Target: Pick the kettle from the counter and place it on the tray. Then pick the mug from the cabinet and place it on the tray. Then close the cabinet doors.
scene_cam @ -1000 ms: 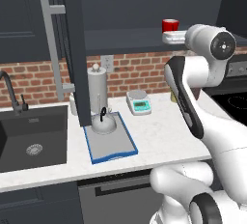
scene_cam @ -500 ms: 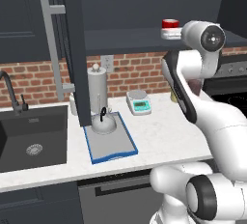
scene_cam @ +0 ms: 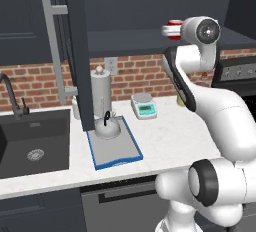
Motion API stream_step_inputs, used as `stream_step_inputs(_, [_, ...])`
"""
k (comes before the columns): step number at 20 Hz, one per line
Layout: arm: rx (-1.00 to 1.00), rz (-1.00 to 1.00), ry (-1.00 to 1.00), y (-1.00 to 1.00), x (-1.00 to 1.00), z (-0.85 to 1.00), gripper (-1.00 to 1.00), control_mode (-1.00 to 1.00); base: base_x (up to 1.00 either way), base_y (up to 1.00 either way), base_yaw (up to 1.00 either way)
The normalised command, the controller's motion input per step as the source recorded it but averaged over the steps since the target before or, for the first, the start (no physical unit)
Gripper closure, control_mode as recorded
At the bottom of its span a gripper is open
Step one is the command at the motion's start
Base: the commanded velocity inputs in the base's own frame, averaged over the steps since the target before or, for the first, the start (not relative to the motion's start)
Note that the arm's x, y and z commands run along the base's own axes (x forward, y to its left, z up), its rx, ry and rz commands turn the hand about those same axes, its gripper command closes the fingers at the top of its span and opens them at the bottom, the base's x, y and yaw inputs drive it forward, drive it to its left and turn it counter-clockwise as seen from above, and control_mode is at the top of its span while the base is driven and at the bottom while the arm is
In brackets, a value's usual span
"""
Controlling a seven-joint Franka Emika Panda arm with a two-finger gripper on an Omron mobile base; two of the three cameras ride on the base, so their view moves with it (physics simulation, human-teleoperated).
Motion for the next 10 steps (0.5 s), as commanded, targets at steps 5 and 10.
stream_step_inputs(5, [0.0, 0.0, 0.01, -0.07, 0.48, 0.0, -1.0, -1.0, 0.0, 0.0, 0.0])
stream_step_inputs(10, [0.0, 0.0, 0.0, -0.18, 0.41, -0.06, -1.0, -1.0, 0.0, 0.0, 0.0])
